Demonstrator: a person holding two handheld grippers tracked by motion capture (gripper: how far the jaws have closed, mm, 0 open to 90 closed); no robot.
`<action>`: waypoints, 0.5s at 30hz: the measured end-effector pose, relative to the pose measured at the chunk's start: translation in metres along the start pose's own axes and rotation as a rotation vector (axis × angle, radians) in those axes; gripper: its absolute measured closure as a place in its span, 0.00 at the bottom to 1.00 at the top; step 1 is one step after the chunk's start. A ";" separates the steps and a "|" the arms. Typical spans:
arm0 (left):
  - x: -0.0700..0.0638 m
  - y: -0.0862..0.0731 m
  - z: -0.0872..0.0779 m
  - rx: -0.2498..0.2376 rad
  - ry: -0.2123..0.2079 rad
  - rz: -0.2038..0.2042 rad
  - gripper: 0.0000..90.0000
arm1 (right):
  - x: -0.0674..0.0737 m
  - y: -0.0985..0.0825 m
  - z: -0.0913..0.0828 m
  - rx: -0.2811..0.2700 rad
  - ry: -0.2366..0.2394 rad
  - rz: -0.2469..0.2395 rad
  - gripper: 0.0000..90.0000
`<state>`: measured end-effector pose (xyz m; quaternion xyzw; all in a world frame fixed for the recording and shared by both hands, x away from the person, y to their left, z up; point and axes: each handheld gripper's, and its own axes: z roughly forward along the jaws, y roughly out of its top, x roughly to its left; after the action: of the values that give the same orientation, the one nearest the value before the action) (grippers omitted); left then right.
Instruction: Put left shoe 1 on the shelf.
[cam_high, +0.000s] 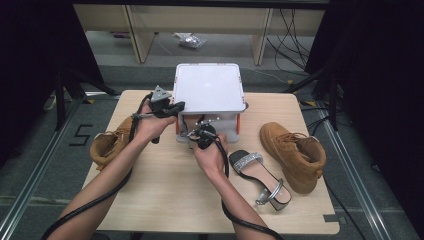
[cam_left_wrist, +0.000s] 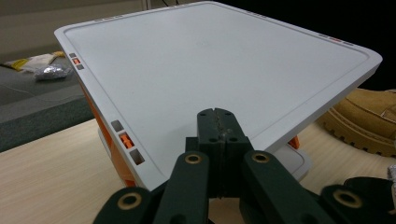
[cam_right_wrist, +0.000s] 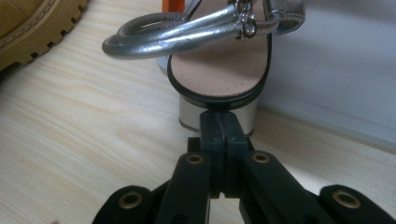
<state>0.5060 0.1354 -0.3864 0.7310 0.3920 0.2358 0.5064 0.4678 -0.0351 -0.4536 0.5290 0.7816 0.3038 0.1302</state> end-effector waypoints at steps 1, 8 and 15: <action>0.000 0.000 0.000 0.000 0.000 0.000 0.99 | 0.000 0.001 0.000 0.001 -0.002 -0.006 1.00; 0.000 0.000 0.000 -0.001 0.001 -0.003 0.99 | 0.000 0.006 0.004 -0.006 -0.011 0.005 1.00; 0.000 0.000 0.000 -0.001 0.001 -0.002 0.99 | 0.000 0.011 0.009 -0.026 -0.023 0.005 1.00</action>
<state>0.5058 0.1353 -0.3866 0.7302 0.3930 0.2360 0.5066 0.4806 -0.0290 -0.4535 0.5328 0.7746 0.3082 0.1453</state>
